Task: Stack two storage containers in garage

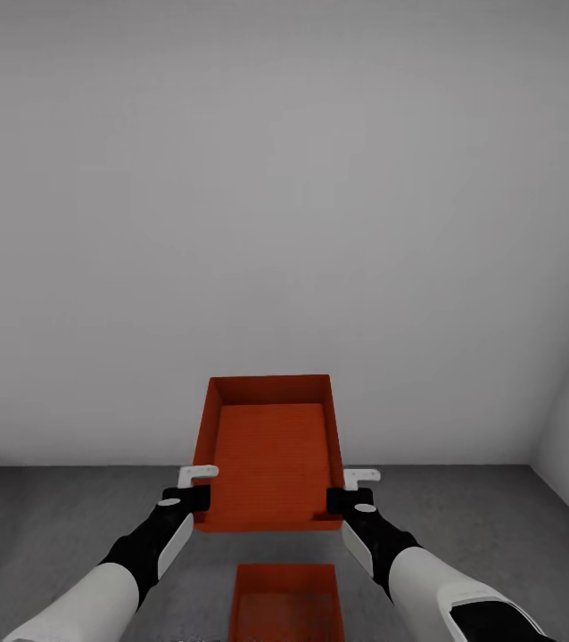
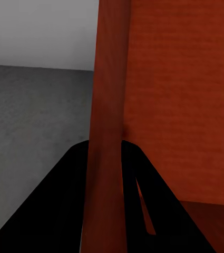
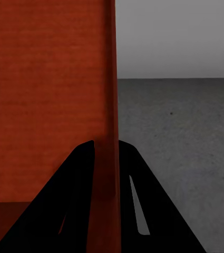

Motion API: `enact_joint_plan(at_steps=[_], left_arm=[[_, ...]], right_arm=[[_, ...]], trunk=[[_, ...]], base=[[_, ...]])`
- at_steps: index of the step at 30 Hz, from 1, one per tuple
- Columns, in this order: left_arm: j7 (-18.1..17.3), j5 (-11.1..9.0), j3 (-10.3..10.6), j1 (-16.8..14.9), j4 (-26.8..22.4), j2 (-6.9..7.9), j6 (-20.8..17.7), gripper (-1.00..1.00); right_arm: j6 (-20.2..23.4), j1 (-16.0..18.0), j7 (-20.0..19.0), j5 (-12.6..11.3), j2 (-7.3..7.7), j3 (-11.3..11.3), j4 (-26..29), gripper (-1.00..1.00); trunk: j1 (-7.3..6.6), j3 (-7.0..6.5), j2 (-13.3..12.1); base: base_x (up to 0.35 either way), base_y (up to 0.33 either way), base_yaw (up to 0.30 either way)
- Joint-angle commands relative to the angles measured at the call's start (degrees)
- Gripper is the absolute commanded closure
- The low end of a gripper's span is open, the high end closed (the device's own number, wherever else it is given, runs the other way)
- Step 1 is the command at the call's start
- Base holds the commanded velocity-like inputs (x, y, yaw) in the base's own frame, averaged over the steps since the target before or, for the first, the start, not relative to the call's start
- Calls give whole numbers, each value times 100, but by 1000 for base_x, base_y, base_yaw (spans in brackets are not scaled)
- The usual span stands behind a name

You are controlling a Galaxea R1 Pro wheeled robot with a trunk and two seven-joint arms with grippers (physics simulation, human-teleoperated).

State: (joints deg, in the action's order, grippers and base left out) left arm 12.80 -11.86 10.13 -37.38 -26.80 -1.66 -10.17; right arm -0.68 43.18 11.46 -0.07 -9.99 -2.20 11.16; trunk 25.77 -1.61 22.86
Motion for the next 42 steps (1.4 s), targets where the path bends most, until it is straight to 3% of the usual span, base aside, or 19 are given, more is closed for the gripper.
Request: enact_joint_plan(at_steps=[1, 42], left_arm=[[601, -27, -424, 2, -1, 17, -38, 100], [601, -27, -424, 2, -1, 17, -38, 100]], right_arm=[[-377, 6, 155, 86, 331, 246, 18, 100], [-361, 4, 180, 77, 334, 246, 18, 100]], trunk=[[2, 12, 6], [2, 389, 6]], base=[[0, 0, 0], [0, 0, 0]])
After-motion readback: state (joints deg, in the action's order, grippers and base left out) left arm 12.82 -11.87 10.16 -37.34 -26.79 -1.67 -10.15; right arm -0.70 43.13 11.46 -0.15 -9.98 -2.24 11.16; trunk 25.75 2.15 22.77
